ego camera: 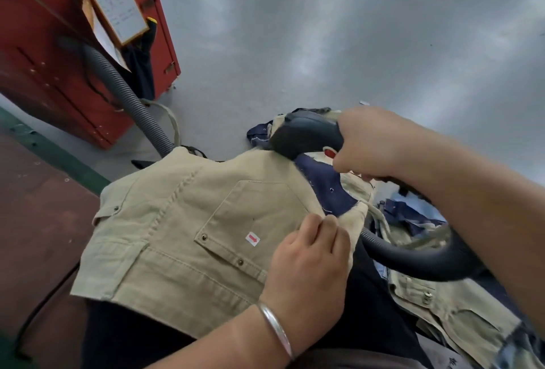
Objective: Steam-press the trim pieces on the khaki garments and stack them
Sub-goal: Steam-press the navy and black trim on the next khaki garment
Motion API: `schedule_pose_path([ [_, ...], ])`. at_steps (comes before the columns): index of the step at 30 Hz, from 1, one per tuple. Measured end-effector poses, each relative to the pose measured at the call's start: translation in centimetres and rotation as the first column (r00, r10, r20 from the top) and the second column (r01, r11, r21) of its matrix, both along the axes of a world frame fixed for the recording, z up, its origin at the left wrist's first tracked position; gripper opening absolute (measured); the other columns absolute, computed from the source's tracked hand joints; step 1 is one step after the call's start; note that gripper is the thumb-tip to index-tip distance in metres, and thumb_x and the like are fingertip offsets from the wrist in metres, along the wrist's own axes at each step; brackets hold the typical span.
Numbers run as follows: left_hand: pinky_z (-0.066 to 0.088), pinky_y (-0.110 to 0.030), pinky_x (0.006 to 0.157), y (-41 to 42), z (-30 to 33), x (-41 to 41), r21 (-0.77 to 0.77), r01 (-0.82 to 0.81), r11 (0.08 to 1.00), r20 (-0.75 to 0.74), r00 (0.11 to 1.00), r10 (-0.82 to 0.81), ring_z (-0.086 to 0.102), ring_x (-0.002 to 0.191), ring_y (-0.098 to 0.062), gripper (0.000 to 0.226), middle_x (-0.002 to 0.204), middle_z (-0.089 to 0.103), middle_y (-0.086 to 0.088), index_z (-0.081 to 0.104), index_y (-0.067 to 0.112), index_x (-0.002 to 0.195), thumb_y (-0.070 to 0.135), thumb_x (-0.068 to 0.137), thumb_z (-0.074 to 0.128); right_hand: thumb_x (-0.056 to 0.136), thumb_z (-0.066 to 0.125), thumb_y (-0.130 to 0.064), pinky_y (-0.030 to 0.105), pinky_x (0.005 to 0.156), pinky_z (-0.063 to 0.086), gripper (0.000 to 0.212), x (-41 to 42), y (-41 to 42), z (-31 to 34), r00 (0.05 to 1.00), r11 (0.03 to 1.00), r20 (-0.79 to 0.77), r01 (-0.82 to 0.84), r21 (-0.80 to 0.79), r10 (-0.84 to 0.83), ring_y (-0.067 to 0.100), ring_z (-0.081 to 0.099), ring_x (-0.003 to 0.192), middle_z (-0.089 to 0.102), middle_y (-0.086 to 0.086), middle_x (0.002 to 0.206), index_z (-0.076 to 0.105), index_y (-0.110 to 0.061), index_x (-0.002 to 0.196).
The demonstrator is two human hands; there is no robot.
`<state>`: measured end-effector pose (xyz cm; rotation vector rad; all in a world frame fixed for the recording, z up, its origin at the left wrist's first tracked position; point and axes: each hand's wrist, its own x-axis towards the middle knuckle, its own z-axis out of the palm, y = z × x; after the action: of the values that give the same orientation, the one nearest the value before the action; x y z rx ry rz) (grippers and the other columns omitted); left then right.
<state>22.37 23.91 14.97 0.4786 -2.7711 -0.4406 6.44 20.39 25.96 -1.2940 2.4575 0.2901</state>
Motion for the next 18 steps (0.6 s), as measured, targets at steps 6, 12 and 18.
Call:
schedule_pose_path([
  [6, 0.048, -0.029, 0.069, 0.1, 0.0, 0.4, -0.026, 0.019, 0.999, 0.053, 0.998, -0.017, 0.06, 0.092, -0.024, 0.037, 0.107, 0.066, -0.007, 0.067, 0.004, 0.11, 0.015, 0.08, 0.048, 0.077, 0.066, -0.008, 0.028, 0.037, 0.045, 0.006, -2.1, 1.6, 1.5, 0.996, 0.978, 0.061, 0.077, -0.195, -0.066, 0.022, 0.064, 0.042, 0.068, 0.013, 0.057, 0.062, -0.004, 0.08],
  [12, 0.052, -0.032, 0.067, 0.5, 0.2, 0.4, -0.013, 0.034, 0.999, 0.069, 0.997, -0.033, 0.063, 0.093, -0.029, 0.044, 0.113, 0.066, -0.013, 0.068, 0.001, 0.11, 0.011, 0.078, 0.04, 0.069, 0.075, -0.027, 0.033, 0.054, 0.045, 0.026, -1.1, 10.6, 1.2, 0.993, 0.983, -0.005, 0.117, -0.139, -0.119, 0.015, 0.055, 0.057, 0.056, -0.006, 0.06, 0.049, -0.026, 0.073],
  [18, 0.054, -0.034, 0.07, 0.6, 0.1, 0.4, -0.043, 0.045, 0.998, 0.1, 0.994, -0.04, 0.064, 0.094, -0.03, 0.042, 0.112, 0.067, -0.017, 0.068, -0.001, 0.109, 0.009, 0.08, 0.038, 0.076, 0.055, -0.044, 0.027, 0.052, 0.041, 0.018, 1.1, 12.9, -1.2, 0.993, 0.992, -0.003, 0.12, -0.031, -0.12, 0.003, 0.051, 0.061, 0.054, -0.011, 0.069, 0.045, -0.032, 0.085],
])
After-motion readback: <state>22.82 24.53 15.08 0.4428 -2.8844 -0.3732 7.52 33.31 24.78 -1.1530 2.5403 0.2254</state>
